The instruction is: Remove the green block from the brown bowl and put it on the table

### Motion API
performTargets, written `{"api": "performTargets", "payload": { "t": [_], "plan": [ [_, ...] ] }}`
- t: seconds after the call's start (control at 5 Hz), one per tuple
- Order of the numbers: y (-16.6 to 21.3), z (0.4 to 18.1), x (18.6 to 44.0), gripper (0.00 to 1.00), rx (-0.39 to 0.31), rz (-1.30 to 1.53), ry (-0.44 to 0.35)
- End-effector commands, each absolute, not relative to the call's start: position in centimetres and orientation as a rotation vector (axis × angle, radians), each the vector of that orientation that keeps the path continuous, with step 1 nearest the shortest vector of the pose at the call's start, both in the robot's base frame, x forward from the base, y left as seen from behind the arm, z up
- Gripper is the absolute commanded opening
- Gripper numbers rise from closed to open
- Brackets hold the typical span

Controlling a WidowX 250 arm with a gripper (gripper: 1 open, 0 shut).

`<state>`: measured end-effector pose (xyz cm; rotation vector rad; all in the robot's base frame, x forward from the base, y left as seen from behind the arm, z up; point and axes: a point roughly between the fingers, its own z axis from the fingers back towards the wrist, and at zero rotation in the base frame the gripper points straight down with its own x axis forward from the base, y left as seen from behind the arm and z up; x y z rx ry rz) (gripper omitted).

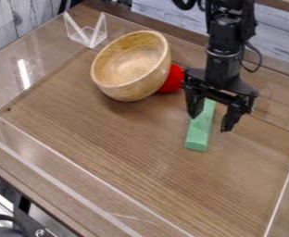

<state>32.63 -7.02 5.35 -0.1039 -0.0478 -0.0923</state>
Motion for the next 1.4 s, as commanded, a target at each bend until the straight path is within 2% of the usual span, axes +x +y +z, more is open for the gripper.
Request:
{"api": "performTargets", "payload": {
  "t": [0.0,0.4,0.6,0.8,1.2],
  "plan": [
    [-7.3,7.4,32.6,1.0,-0.11,-0.119,-0.127],
    [-6.2,8.1,33.1,1.0,-0.101,-0.038,-0.15],
    [-6.4,9.5,32.8,1.0,-0.104,-0.063,-0.16],
    [-6.7,10.1,32.7,1.0,-0.099,-0.08,-0.163],
    [-6.3,7.9,33.3,1.0,-0.093,-0.074,-0.159]
  ]
}}
